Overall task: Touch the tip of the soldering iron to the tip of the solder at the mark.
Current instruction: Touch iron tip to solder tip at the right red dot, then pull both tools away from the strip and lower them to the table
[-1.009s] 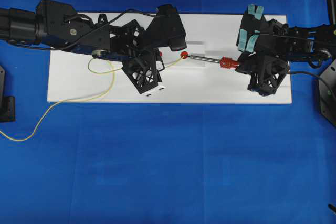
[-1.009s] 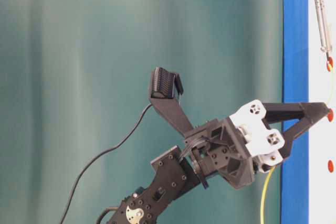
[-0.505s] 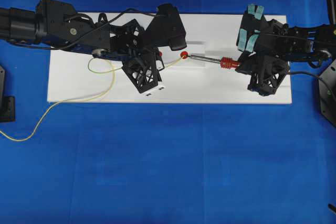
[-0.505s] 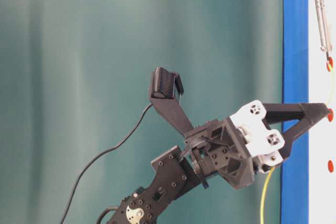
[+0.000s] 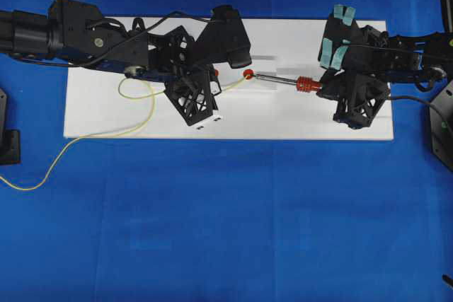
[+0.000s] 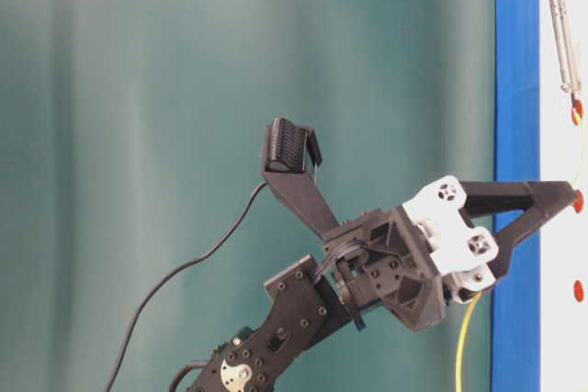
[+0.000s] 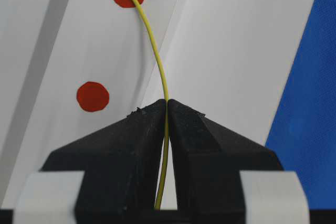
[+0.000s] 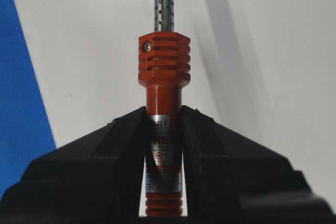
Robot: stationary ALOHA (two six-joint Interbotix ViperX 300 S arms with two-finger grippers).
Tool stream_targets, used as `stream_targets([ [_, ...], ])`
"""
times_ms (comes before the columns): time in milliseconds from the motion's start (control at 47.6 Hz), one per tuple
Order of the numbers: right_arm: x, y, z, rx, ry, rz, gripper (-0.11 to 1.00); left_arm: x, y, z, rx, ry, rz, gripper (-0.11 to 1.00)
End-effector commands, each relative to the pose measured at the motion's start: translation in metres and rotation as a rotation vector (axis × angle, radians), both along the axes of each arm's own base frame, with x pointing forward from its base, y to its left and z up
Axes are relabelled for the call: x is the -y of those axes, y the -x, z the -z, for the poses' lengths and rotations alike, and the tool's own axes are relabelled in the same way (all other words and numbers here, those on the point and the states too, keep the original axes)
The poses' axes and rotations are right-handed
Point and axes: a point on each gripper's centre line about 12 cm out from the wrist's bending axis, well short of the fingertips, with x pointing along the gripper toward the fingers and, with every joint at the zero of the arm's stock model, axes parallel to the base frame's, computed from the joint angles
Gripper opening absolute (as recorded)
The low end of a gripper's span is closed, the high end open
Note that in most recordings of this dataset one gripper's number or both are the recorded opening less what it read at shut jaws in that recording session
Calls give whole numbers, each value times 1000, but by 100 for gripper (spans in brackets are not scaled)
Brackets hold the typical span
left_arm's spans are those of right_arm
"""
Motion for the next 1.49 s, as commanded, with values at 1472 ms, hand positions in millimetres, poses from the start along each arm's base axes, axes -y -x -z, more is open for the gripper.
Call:
stream_targets([
  [1472,2,-7,-10,35,10,2,6,7,66,-70,156,-13,-10,3],
])
